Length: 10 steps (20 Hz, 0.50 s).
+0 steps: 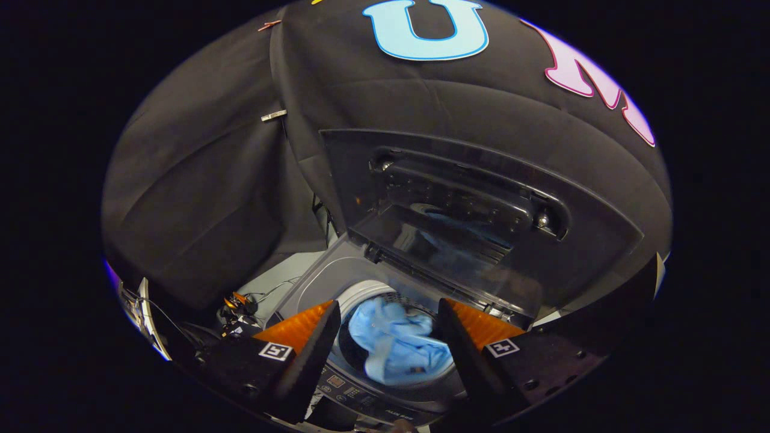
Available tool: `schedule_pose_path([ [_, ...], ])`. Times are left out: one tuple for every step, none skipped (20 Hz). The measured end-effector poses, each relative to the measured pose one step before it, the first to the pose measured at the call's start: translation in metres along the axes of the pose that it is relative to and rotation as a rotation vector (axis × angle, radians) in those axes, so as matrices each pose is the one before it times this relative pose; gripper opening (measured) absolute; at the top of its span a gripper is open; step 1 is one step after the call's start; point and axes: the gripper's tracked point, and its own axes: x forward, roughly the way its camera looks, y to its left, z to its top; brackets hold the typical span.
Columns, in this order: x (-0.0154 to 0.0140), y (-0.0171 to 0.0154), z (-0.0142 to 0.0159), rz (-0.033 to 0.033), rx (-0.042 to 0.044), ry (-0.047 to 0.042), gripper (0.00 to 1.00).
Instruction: Put the clothes into the washing machine and then close the washing machine lid.
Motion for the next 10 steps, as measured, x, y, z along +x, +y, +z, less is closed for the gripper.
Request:
schedule_pose_path([
  [-0.00129,0.00180,0.00359,0.00421,-0.00114,-0.01519,1.00],
  [-0.00200,0.00141,0.00539,0.00694,-0.00396,-0.02164,1.00],
  [-0.00265,0.00339,0.00627,0.01404,-0.00526,-0.02569,1.00],
  [-0.00386,0.00512,0.00657,0.01305,-0.00804,-0.03080,1.00],
  [-0.00261,0.00269,0.00686,0.00688,-0.01726,-0.03229,1.00],
  [-0.00341,0.00308,0.00773,0.01201,-0.01696,-0.03464,1.00],
  [-0.00348,0.00567,0.00888,0.02140,-0.00988,-0.03727,1.00],
  [-0.00372,0.00472,0.01068,0.01381,-0.01073,-0.04422,1.00],
  [-0.00109,-0.00171,0.01087,-0.00498,-0.00897,-0.04837,1.00],
  [-0.00199,-0.00275,0.01142,-0.00745,-0.00737,-0.05038,1.00],
])
